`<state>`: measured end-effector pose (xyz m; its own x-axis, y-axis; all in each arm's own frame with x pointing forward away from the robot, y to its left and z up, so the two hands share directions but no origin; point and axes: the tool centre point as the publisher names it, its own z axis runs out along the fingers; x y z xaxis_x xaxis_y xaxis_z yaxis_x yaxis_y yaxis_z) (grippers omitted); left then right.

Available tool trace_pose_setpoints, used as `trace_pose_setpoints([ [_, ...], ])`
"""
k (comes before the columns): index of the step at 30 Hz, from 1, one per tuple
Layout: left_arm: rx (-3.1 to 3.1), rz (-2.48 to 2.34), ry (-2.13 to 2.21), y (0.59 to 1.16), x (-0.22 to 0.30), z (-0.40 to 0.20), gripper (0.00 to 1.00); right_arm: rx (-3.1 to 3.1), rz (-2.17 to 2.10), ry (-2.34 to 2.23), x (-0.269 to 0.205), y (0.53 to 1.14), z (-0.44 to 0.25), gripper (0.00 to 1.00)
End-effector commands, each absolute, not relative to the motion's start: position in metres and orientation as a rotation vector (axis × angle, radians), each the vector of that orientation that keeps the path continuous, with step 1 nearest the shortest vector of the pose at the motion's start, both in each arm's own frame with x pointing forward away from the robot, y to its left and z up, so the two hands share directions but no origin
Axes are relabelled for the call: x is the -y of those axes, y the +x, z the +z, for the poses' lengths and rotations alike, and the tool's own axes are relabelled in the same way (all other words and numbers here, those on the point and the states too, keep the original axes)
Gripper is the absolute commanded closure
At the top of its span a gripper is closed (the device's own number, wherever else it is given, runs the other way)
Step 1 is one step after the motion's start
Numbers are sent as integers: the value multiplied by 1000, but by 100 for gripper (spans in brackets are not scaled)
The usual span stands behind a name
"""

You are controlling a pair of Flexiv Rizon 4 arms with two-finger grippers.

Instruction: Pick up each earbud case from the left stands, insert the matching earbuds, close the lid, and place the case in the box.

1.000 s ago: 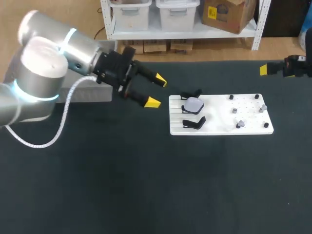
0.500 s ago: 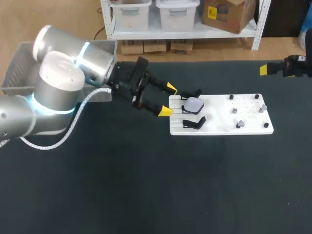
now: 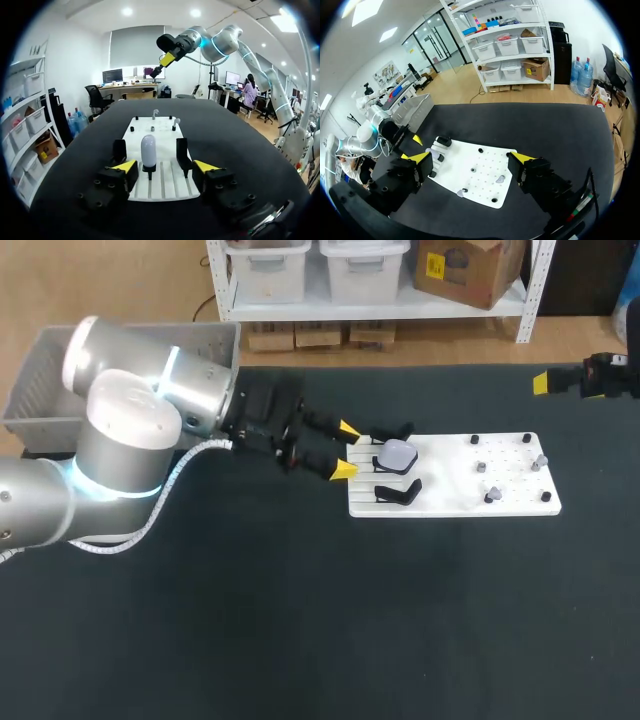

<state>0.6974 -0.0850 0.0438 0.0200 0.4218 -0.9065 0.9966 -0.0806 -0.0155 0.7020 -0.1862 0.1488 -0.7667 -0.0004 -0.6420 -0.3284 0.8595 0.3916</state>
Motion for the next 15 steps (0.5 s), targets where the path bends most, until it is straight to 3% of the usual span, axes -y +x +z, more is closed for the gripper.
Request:
trace_pose_setpoints([
  [1, -1472, -1033, 1598, 701, 85, 44, 41, -2372, 648, -237, 186, 701, 149, 0],
  [3, -1467, -1039, 1600, 703, 85, 44, 38, -2372, 648, -237, 186, 701, 149, 0],
  [5, -1465, -1046, 1597, 704, 86, 44, 28, -2372, 648, -237, 186, 701, 149, 0],
  [11, -1473, -1090, 1599, 706, 92, 36, 25, -2372, 648, -237, 186, 701, 149, 0],
  [15, -1472, -1121, 1589, 711, 97, 32, 31, -2372, 648, -237, 186, 701, 149, 0],
])
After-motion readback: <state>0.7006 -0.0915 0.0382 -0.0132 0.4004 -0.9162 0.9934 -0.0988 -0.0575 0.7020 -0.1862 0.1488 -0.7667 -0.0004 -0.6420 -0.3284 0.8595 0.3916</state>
